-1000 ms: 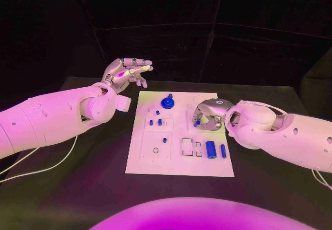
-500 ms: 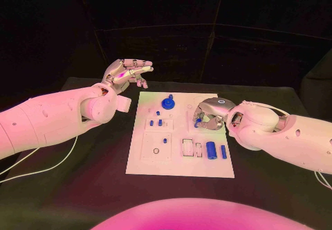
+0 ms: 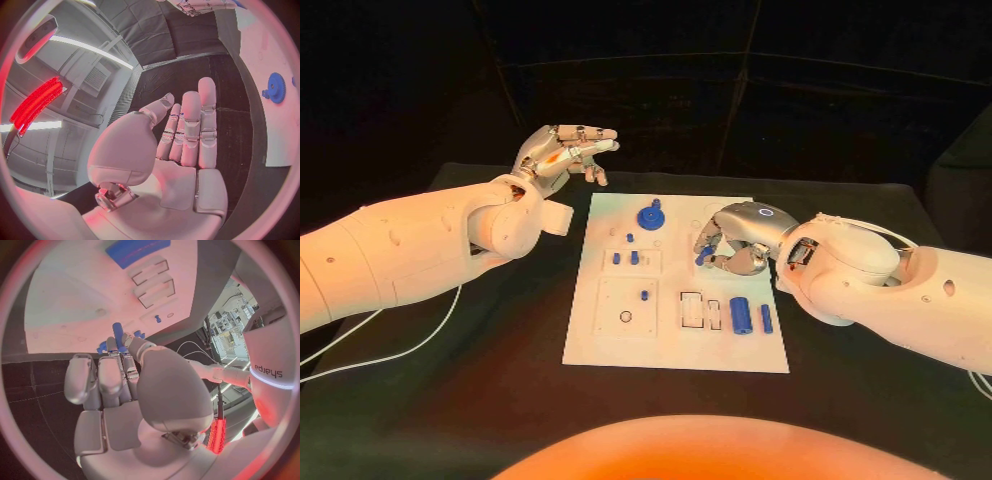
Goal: Assemble the parts on the task board
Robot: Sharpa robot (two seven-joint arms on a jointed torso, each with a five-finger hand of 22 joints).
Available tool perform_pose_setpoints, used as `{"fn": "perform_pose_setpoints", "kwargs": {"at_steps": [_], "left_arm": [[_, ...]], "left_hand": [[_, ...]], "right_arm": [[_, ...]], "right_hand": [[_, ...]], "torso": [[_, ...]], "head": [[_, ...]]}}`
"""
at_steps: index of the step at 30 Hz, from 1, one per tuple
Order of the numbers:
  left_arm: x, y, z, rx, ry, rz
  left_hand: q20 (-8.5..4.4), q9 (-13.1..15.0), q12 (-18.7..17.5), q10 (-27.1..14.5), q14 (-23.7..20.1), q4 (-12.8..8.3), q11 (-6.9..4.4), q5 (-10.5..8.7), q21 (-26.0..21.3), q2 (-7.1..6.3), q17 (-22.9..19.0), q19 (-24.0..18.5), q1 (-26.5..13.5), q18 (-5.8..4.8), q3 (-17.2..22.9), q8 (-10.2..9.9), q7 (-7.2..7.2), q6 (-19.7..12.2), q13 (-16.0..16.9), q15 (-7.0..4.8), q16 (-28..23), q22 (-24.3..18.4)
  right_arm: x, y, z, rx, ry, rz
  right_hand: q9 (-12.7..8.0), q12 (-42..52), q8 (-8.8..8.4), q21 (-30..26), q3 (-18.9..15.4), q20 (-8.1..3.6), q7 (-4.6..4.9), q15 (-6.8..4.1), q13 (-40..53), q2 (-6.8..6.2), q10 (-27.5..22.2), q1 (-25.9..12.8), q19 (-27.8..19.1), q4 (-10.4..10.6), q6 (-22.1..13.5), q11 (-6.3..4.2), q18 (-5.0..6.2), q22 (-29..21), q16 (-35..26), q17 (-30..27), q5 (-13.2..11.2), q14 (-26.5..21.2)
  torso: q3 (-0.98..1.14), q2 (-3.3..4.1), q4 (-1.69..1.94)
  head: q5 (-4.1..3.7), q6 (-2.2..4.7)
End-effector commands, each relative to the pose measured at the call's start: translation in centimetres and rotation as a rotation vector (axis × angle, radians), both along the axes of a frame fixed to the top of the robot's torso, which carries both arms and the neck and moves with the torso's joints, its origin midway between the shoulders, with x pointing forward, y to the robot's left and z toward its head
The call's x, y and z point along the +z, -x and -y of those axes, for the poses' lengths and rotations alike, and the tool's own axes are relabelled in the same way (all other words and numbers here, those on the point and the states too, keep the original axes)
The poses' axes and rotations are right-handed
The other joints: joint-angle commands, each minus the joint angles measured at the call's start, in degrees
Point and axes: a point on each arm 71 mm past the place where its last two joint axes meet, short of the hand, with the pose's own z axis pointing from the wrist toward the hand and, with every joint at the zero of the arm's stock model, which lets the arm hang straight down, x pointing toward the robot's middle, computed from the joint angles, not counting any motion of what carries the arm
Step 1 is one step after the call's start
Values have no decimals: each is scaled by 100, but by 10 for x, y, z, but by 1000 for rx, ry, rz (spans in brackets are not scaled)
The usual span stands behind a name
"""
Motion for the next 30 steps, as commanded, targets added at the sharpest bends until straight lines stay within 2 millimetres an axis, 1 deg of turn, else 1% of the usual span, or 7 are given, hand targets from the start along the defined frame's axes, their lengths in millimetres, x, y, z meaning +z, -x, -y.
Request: {"fn": "perform_pose_setpoints", "kwargs": {"at_steps": [1, 9, 13, 17, 20, 27, 30], "left_arm": [[1, 0, 1, -10, 8, 3], [1, 0, 6, -20, 11, 4], [1, -1, 7, -21, 11, 4], [1, -1, 8, -22, 12, 5], [1, -1, 9, -24, 12, 4], [1, -2, 11, -29, 14, 3], [1, -2, 12, -32, 15, 3]], "left_hand": [[-1, -4, 13, -40, -21, -26, 3, 35, -39, 10, -5, -55, 34, 78, -1, 19, 28, -27, -5, 1, -27, -5], [-1, -4, 15, -44, -20, -28, 4, 35, -39, 11, -6, -54, 35, 78, -1, 19, 28, -30, -6, 1, -25, -5], [-1, -5, 17, -47, -20, -28, 4, 35, -39, 11, -6, -53, 36, 78, -2, 20, 29, -32, -6, 1, -24, -6], [-1, -5, 17, -47, -20, -28, 4, 35, -39, 11, -6, -53, 36, 78, -2, 20, 29, -32, -6, 1, -24, -6], [-1, -5, 17, -47, -20, -28, 4, 35, -39, 11, -6, -53, 36, 78, -2, 20, 29, -32, -6, 1, -24, -6], [-1, -5, 17, -47, -20, -28, 4, 35, -39, 11, -6, -53, 36, 78, -2, 20, 29, -32, -6, 1, -24, -6], [-1, -5, 17, -47, -20, -28, 4, 35, -39, 11, -6, -53, 36, 78, -2, 20, 29, -32, -6, 1, -24, -6]], "right_arm": [[7, 6, -13, 38, -85, -15], [11, 17, -55, 158, -154, -62], [5, 20, -75, 209, -155, -89], [-4, 24, -93, 256, -131, -106], [-10, 26, -102, 280, -118, -114], [-20, 29, -116, 313, -79, -119], [-24, 30, -118, 319, -56, -122]], "right_hand": [[-20, -79, -56, 23, 82, 32, 66, 25, -20, -54, 25, -56, 19, -31, -44, -33, -108, -1, 30, -7, 21, 68], [-32, -131, -87, 18, 131, 50, 89, 44, -32, -70, -10, -87, 3, -55, -76, -10, -104, -10, 35, -7, 63, 63], [-35, -141, -95, 19, 141, 54, 93, 48, -34, -70, -13, -95, 0, -60, -84, -6, -103, -10, 32, -15, 77, 61], [-38, -158, -106, 19, 166, 62, 98, 54, -34, -74, -17, -100, -6, -82, -94, 0, -102, -11, 34, -16, 120, 58], [-38, -161, -108, 19, 172, 63, 99, 55, -34, -77, -13, -102, -7, -90, -94, 0, -101, -11, 38, -11, 134, 59], [-39, -172, -113, 24, 196, 68, 103, 58, -32, -85, -3, -110, -10, -119, -91, 4, -100, -6, 43, -9, 195, 58], [-39, -174, -113, 25, 200, 69, 103, 59, -31, -86, -1, -112, -10, -123, -90, 4, -100, -5, 45, -7, 204, 58]], "torso": [[-3, -1, 1], [-2, 18, 27], [-13, 8, 10], [9, 14, 12], [9, 20, 20], [-10, 16, 2], [-5, 13, -2]], "head": [[19, 18], [93, 6], [143, -11], [194, -31], [201, -37], [249, -66], [271, -83]]}}
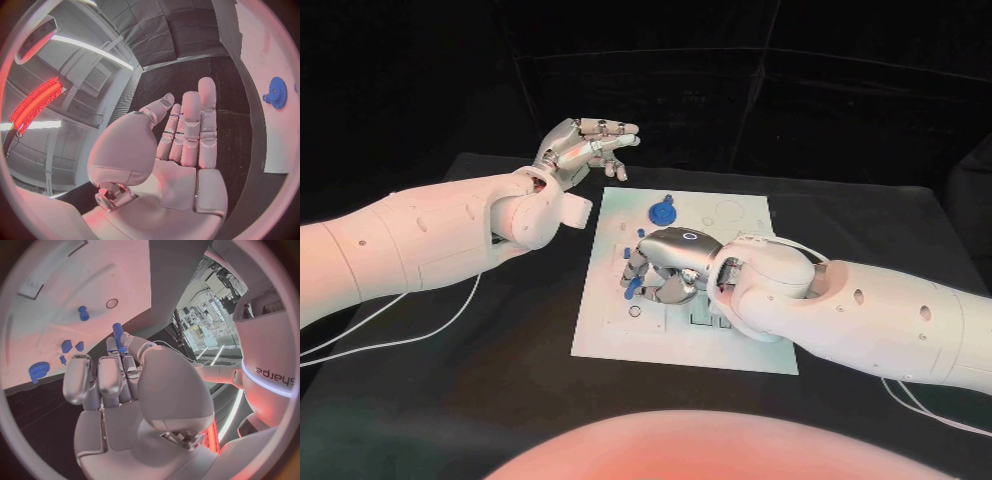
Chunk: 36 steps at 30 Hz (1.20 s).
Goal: Assemble the parts on the task board
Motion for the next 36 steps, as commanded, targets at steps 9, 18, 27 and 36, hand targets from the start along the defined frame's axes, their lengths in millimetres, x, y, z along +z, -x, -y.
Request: {"fn": "perform_pose_setpoints", "kwargs": {"at_steps": [9, 18, 27, 36], "left_arm": [[1, 0, 2, -15, 10, 3], [1, 0, 2, -14, 10, 4], [1, 0, 2, -15, 10, 4], [1, 0, 1, -13, 9, 3]], "left_hand": [[-1, -5, 23, -52, -21, -30, 5, 34, -41, 13, -8, -52, 36, 78, -4, 23, 9, -14, -8, 2, -22, -8], [-1, -5, 23, -52, -21, -30, 5, 34, -41, 13, -8, -52, 36, 78, -4, 23, 9, -14, -8, 2, -22, -8], [-1, -5, 23, -52, -21, -30, 5, 34, -41, 13, -8, -52, 36, 78, -4, 23, 9, -14, -8, 2, -22, -8], [-1, -5, 23, -52, -21, -30, 5, 34, -41, 13, -8, -52, 36, 78, -4, 23, 9, -14, -8, 2, -22, -8]], "right_arm": [[-13, 2, -3, 49, 113, 18], [-16, 2, -3, 48, 156, 19], [-19, 3, -6, 53, 166, 19], [-23, 4, -9, 51, 166, 26]], "right_hand": [[-1, -26, -6, 28, 37, 50, 28, 35, 16, -11, 32, -49, 10, -26, 4, -5, -100, 4, 28, 4, 53, 78], [2, -24, 0, 32, 37, 50, 21, 33, 20, -17, 53, -66, 10, -35, 22, -11, -100, 9, 31, 6, 57, 78], [4, -23, 3, 31, 39, 50, 18, 31, 22, -17, 61, -70, 8, -40, 29, -14, -99, 7, 28, 0, 60, 77], [5, -23, 4, 27, 42, 49, 16, 30, 22, -15, 65, -73, 2, -42, 33, -15, -97, 0, 23, -10, 64, 75]], "torso": [[1, -2, 3], [2, 0, -5], [-1, 3, -2], [4, -2, -3]], "head": [[18, -42], [22, -44], [10, -45], [10, -50]]}}
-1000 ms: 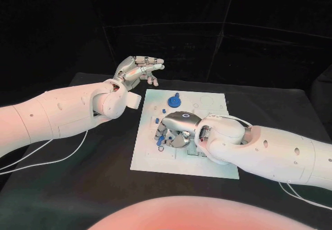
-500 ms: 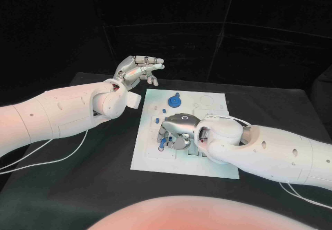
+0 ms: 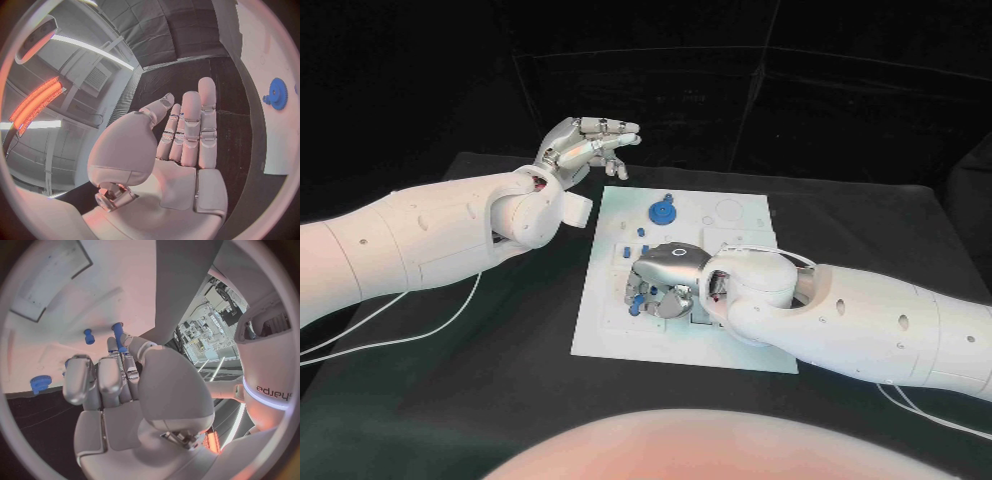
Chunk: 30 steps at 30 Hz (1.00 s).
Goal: Assemble the parts on the task board
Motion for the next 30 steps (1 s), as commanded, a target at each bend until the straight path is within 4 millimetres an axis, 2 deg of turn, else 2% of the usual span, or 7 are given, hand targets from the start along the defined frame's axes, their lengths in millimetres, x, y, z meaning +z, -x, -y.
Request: {"fn": "perform_pose_setpoints", "kwargs": {"at_steps": [1, 12, 17, 20, 24, 27, 30], "left_arm": [[2, 0, 1, -10, 8, 4], [2, 0, 0, -9, 8, 4], [2, 0, 0, -8, 7, 4], [2, 0, 0, -8, 7, 4], [2, 0, 0, -8, 7, 3], [2, 0, -1, -8, 7, 3], [2, 0, -1, -8, 7, 3]], "left_hand": [[-1, -5, 23, -52, -22, -30, 5, 34, -18, 13, -8, -52, 36, 78, -4, 27, 10, -15, -9, 2, -22, -9], [1, -5, 34, -62, -23, -30, 7, 34, -21, 15, -10, -52, 33, 77, -10, 31, 12, -21, -10, 3, -19, -12], [1, -5, 34, -62, -23, -30, 7, 34, -21, 15, -10, -52, 33, 77, -10, 31, 12, -21, -10, 3, -19, -12], [1, -5, 34, -62, -23, -30, 7, 34, -21, 15, -10, -52, 33, 77, -10, 31, 12, -21, -10, 3, -19, -12], [1, -5, 34, -62, -23, -30, 7, 34, -21, 15, -10, -52, 33, 77, -10, 31, 12, -21, -10, 3, -19, -12], [1, -5, 34, -62, -23, -30, 7, 34, -21, 15, -10, -52, 33, 77, -10, 31, 12, -21, -10, 3, -19, -12], [1, -5, 34, -62, -23, -30, 7, 34, -21, 15, -10, -52, 33, 77, -10, 31, 12, -21, -10, 3, -19, -12]], "right_arm": [[0, 0, -1, 2, 15, 16], [-1, 0, -1, 0, 23, 19], [-1, -1, -3, 2, 17, 24], [-1, -1, -4, 6, 9, 25], [0, -1, -5, 9, -8, 29], [1, 0, -5, 9, -20, 34], [2, 0, -5, 10, -33, 39]], "right_hand": [[4, -5, 33, 27, 9, 29, 7, 30, 3, 30, 63, -28, -18, -8, 23, -12, -97, 0, 23, -5, 33, 74], [2, -15, 27, 21, 10, 28, 8, 28, 2, 22, 61, -49, -28, -15, 20, -12, -94, -10, 17, -17, 41, 71], [-78, -367, -123, -307, -203, 129, 180, 179, -54, -276, -524, -488, -368, 132, -478, 177, 2, -466, -300, -476, 143, -71], [-65, -400, -102, -493, -506, 193, 164, 205, -37, -424, -796, -668, -518, 201, -861, 205, 62, -693, -450, -670, 169, -124], [-54, -326, -94, -562, -856, 186, 136, 201, -29, -424, -925, -710, -529, 238, -1004, 194, 77, -766, -500, -730, 154, -119], [-53, -309, -93, -577, -924, 186, 131, 196, -29, -417, -946, -708, -532, 242, -1022, 193, 77, -782, -510, -744, 148, -118], [-49, -274, -89, -796, -1067, 181, 124, 193, -33, -329, -1076, -607, -704, 211, -1070, 193, 135, -1061, -714, -1013, 167, -188]], "torso": [[0, -2, 0], [0, 0, -3], [-3, -4, -3], [-2, 0, 1], [-1, -5, 1], [-1, -7, 1], [-1, -5, -1]], "head": [[17, -6], [29, -10], [33, -11], [31, -12], [30, -10], [27, -9], [28, -10]]}}
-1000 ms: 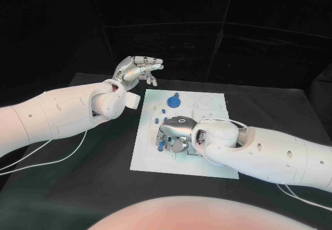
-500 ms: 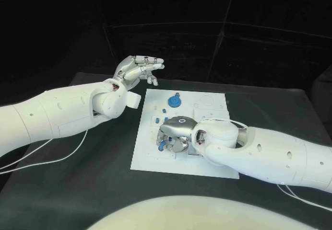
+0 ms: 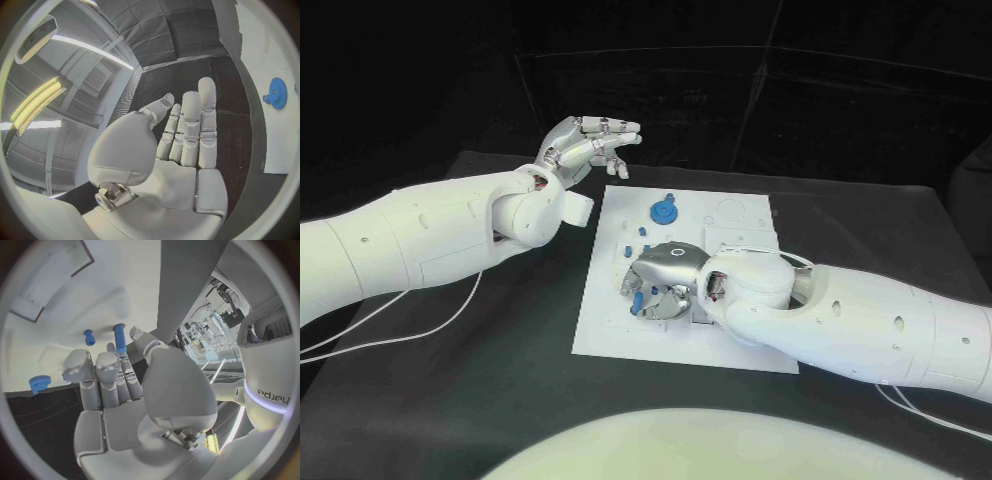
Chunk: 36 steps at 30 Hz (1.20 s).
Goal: Assemble the parts on the task board
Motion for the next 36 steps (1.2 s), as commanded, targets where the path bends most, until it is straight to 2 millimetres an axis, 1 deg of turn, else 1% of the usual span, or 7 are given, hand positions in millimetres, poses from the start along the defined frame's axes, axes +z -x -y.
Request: {"fn": "perform_pose_setpoints", "kwargs": {"at_steps": [1, 7, 15, 20, 26, 28, 36], "left_arm": [[2, 0, 1, -10, 8, 3], [2, 0, 0, -9, 7, 3], [2, 0, -1, -7, 6, 2], [1, 0, -1, -8, 6, 2], [1, 0, -1, -7, 6, 2], [1, 0, -1, -7, 6, 2], [1, 0, -1, -7, 5, 1]], "left_hand": [[1, -6, 34, -41, -24, -30, -13, 34, -21, 16, -6, -52, 33, 78, -9, 31, 12, -21, -6, 3, -20, -5], [1, -6, 34, -41, -24, -30, -13, 34, -21, 16, -6, -52, 33, 78, -9, 31, 12, -21, -6, 3, -20, -5], [1, -6, 34, -41, -24, -30, -13, 34, -21, 16, -6, -52, 33, 78, -9, 31, 12, -21, -6, 3, -20, -5], [1, -6, 34, -41, -24, -30, -13, 34, -21, 16, -6, -52, 33, 78, -9, 31, 12, -21, -6, 3, -20, -5], [1, -6, 34, -41, -24, -30, -13, 34, -21, 16, -6, -52, 33, 78, -9, 31, 12, -21, -6, 3, -20, -5], [1, -6, 34, -41, -24, -30, -13, 34, -21, 16, -6, -52, 33, 78, -9, 31, 12, -21, -6, 3, -20, -5], [1, -6, 34, -41, -24, -30, -13, 34, -21, 16, -6, -52, 33, 78, -9, 31, 12, -21, -6, 3, -20, -5]], "right_arm": [[4, 1, 0, 7, -39, 22], [6, 1, 5, 0, -60, 33], [5, 0, 14, -21, -43, 37], [5, 1, 13, -15, -43, 36], [6, 4, 11, 1, -46, 23], [6, 5, 11, 7, -46, 14], [7, 8, 11, 13, -62, -28]], "right_hand": [[11, 36, 16, -93, -64, -7, -1, -10, 4, 82, -65, 45, -68, -15, -27, 5, 81, -108, -94, -108, 18, -41], [25, 224, 47, -30, -150, -18, -10, -26, 24, 194, 106, 111, 40, -22, 59, -18, 53, -8, -90, -83, 115, -5], [27, 298, 50, 46, -203, -33, -26, -44, 21, 200, 197, 93, 126, -3, 86, -38, 28, 95, -24, 12, 127, 37], [28, 330, 55, 90, -216, -42, -39, -55, 18, 212, 238, 100, 173, 1, 106, -53, 15, 153, 15, 64, 145, 58], [31, 374, 65, 170, -216, -60, -59, -75, 14, 234, 332, 126, 254, 0, 150, -79, -9, 258, 100, 176, 195, 99], [34, 378, 72, 184, -218, -65, -61, -79, 10, 229, 349, 128, 269, -1, 172, -82, -14, 276, 110, 188, 235, 105], [69, 417, 177, 271, -159, -85, -39, -96, 5, 268, 537, 164, 347, 6, 457, -99, -40, 388, 204, 303, 345, 138]], "torso": [[1, -3, -2], [5, -2, -5], [4, -1, -3], [6, 2, -3], [0, 2, 2], [-1, 0, 2], [3, 0, -2]], "head": [[-1, 1], [0, 1], [-4, 1], [-13, 1], [-17, -5], [-32, 1], [-31, -14]]}}
